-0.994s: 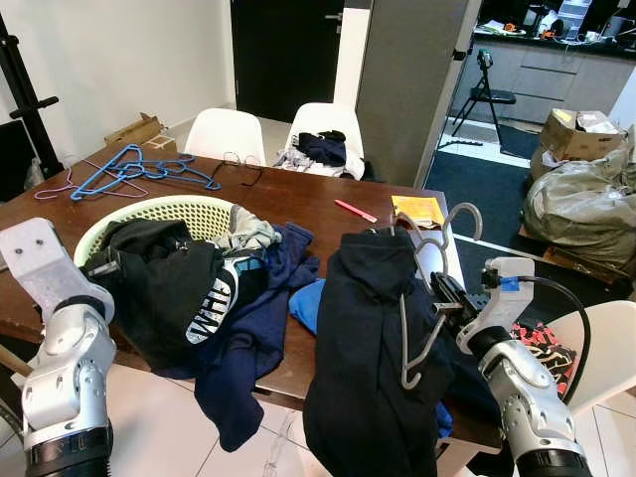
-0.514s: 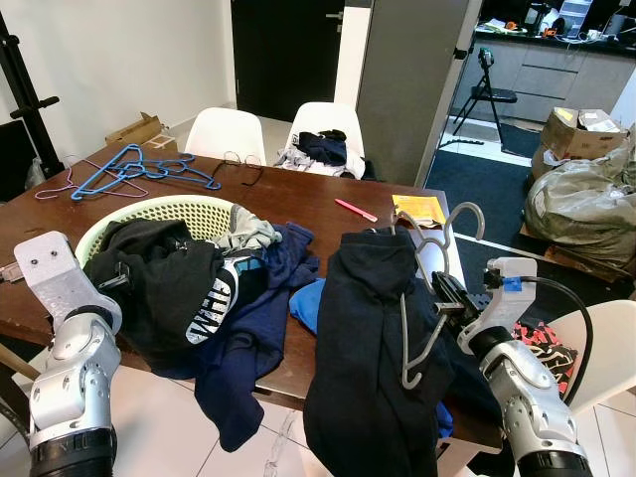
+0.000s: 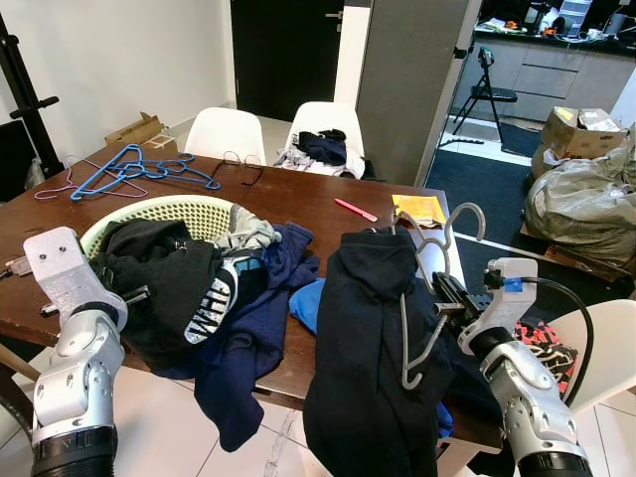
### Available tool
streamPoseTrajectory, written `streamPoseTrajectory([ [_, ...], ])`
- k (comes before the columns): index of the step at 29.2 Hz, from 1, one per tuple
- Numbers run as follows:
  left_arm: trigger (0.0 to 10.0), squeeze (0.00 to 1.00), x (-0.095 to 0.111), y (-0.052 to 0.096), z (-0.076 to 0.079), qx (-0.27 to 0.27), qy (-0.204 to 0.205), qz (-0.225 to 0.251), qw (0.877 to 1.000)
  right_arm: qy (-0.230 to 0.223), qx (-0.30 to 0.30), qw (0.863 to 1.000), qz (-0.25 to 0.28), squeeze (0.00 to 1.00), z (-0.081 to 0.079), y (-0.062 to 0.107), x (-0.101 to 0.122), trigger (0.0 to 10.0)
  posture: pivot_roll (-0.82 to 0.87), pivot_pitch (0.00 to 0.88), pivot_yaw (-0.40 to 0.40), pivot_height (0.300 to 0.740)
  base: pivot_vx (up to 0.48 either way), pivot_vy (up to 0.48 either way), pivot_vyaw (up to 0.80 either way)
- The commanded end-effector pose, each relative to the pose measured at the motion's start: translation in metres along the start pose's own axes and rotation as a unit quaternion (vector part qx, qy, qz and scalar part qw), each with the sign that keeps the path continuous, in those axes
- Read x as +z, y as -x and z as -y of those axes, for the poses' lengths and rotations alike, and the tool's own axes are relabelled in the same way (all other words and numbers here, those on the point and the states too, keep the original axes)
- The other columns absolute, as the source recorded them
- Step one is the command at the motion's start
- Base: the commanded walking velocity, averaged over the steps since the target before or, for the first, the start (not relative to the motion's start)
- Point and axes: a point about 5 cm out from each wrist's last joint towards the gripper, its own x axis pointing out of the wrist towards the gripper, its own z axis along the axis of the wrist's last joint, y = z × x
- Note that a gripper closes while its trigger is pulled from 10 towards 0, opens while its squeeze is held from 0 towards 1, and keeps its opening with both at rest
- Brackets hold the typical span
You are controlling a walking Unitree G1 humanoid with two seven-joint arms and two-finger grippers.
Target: Hang hanger
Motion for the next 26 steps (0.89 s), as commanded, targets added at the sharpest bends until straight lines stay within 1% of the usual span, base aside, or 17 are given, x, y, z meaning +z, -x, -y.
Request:
streamPoseTrajectory([
  [1,0.0,0.0,0.017,-0.002,0.007,-0.017,0.002,0.022,1.0,-0.01,-0.011,1.0,-0.005,0.0,0.003,0.002,-0.002,10.0,-0.02,0.0,-0.044,0.74,0.0,0.0,0.0],
  [2,0.0,0.0,0.035,0.0,0.018,-0.043,0.004,0.053,0.998,-0.011,-0.01,1.0,-0.005,0.0,0.003,0.002,-0.002,10.0,-0.02,0.0,-0.046,0.74,0.0,0.0,0.0],
  [4,0.0,0.0,0.035,0.0,0.018,-0.043,0.004,0.053,0.998,-0.011,-0.01,1.0,-0.005,0.0,0.003,0.002,-0.002,10.0,-0.02,0.0,-0.046,0.74,0.0,0.0,0.0],
  [6,0.0,0.0,0.061,0.003,0.031,-0.07,-0.007,0.104,0.992,-0.012,-0.01,1.0,-0.004,0.0,0.003,0.002,-0.002,10.0,-0.02,0.0,-0.046,0.74,0.0,0.0,0.0],
  [7,0.0,0.0,0.092,0.009,0.044,-0.096,-0.03,0.168,0.981,-0.013,-0.01,1.0,-0.004,0.0,0.003,0.001,-0.002,10.0,-0.01,0.0,-0.047,0.74,0.0,0.0,0.0],
  [8,0.0,0.0,0.092,0.009,0.044,-0.096,-0.03,0.168,0.981,-0.013,-0.01,1.0,-0.004,0.0,0.003,0.001,-0.002,10.0,-0.01,0.0,-0.047,0.74,0.0,0.0,0.0],
  [9,0.0,0.0,0.131,0.018,0.06,-0.117,-0.05,0.246,0.961,-0.015,-0.009,1.0,-0.004,0.0,0.002,0.0,-0.003,10.0,-0.01,0.0,-0.044,0.74,0.0,0.0,0.0],
  [10,0.0,0.0,0.131,0.018,0.06,-0.117,-0.05,0.246,0.961,-0.015,-0.009,1.0,-0.004,0.0,0.002,0.0,-0.003,10.0,-0.01,0.0,-0.044,0.74,0.0,0.0,0.0],
  [11,0.0,0.0,0.163,0.029,0.073,-0.134,-0.057,0.306,0.941,-0.018,-0.009,1.0,-0.003,0.0,0.001,-0.001,-0.003,10.0,-0.01,0.0,-0.042,0.74,0.0,0.0,0.0],
  [12,0.0,0.0,0.163,0.029,0.073,-0.134,-0.057,0.306,0.941,-0.018,-0.009,1.0,-0.003,0.0,0.001,-0.001,-0.003,10.0,-0.01,0.0,-0.042,0.74,0.0,0.0,0.0],
  [13,0.0,0.0,0.193,0.04,0.085,-0.148,-0.066,0.365,0.917,-0.022,-0.01,1.0,-0.001,0.0,0.001,-0.002,-0.003,10.0,-0.01,0.0,-0.041,0.74,0.0,0.0,0.0],
  [14,0.0,0.0,0.193,0.04,0.085,-0.148,-0.066,0.365,0.917,-0.022,-0.01,1.0,-0.001,0.0,0.001,-0.002,-0.003,10.0,-0.01,0.0,-0.041,0.74,0.0,0.0,0.0],
  [15,0.0,0.0,0.209,0.048,0.091,-0.156,-0.07,0.398,0.901,-0.025,-0.011,1.0,0.0,0.0,0.002,-0.003,-0.003,10.0,-0.01,0.0,-0.041,0.74,0.0,0.0,0.0],
  [16,0.0,0.0,0.209,0.048,0.091,-0.156,-0.07,0.398,0.901,-0.025,-0.011,1.0,0.0,0.0,0.002,-0.003,-0.003,10.0,-0.01,0.0,-0.041,0.74,0.0,0.0,0.0],
  [17,0.0,0.0,0.223,0.056,0.099,-0.164,-0.081,0.431,0.884,-0.028,-0.013,1.0,0.001,0.0,0.002,-0.003,-0.003,10.0,-0.01,0.0,-0.039,0.74,0.0,0.0,0.0],
  [19,0.0,0.0,0.231,0.063,0.107,-0.175,-0.082,0.45,0.872,-0.031,-0.014,0.999,0.002,0.0,0.002,-0.003,-0.003,10.0,-0.01,0.0,-0.036,0.74,0.0,0.0,0.0],
  [26,0.0,0.0,0.212,0.069,0.136,-0.238,-0.078,0.421,0.872,-0.038,-0.018,0.999,0.005,0.0,0.002,-0.004,-0.003,10.0,-0.01,0.0,-0.029,0.74,0.0,0.0,0.0],
])
